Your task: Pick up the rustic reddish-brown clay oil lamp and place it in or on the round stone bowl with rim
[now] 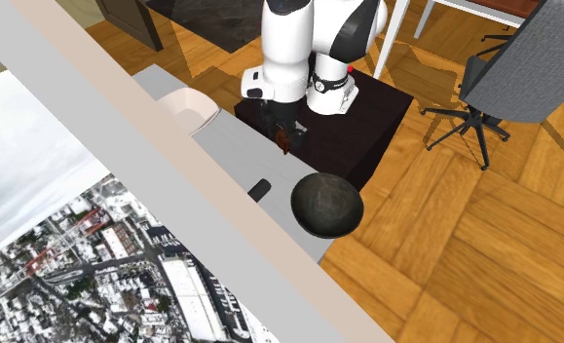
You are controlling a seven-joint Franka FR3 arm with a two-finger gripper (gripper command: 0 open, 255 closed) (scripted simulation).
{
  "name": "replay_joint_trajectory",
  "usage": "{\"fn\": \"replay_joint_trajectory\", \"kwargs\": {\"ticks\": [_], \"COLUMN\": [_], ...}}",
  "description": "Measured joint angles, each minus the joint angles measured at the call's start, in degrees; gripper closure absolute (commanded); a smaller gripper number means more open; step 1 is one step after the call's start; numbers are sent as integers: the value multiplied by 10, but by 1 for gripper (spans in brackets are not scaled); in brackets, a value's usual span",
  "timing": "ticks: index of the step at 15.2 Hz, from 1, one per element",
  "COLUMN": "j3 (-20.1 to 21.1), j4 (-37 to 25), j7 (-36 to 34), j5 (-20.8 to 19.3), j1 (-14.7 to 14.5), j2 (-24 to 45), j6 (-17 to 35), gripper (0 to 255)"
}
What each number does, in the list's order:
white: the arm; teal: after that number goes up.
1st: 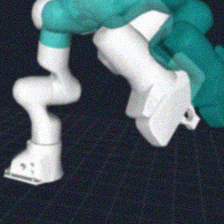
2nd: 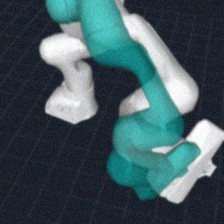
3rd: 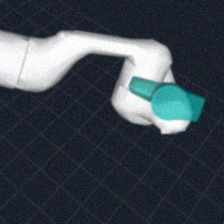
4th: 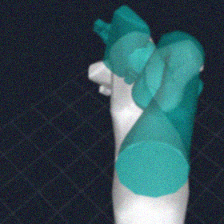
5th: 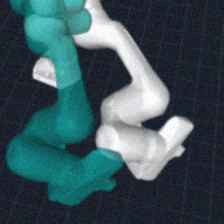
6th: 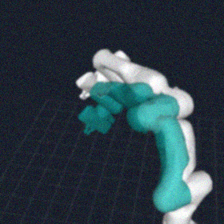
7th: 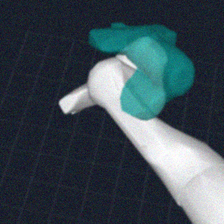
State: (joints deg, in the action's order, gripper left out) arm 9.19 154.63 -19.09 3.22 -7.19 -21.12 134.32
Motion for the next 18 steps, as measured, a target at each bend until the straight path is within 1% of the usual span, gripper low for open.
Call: {"fn": "replay_joint_trajectory", "kwargs": {"ticks": [10, 12, 18], "j3": [-7, 5, 60], "j4": [-38, -57, -140], "j7": [5, -10, -88], "j5": [2, 4, 5], "j1": [-1, -7, -27], "j2": [-52, -36, 51], "j6": [-90, -93, -88], "gripper": [255, 255, 255]}}
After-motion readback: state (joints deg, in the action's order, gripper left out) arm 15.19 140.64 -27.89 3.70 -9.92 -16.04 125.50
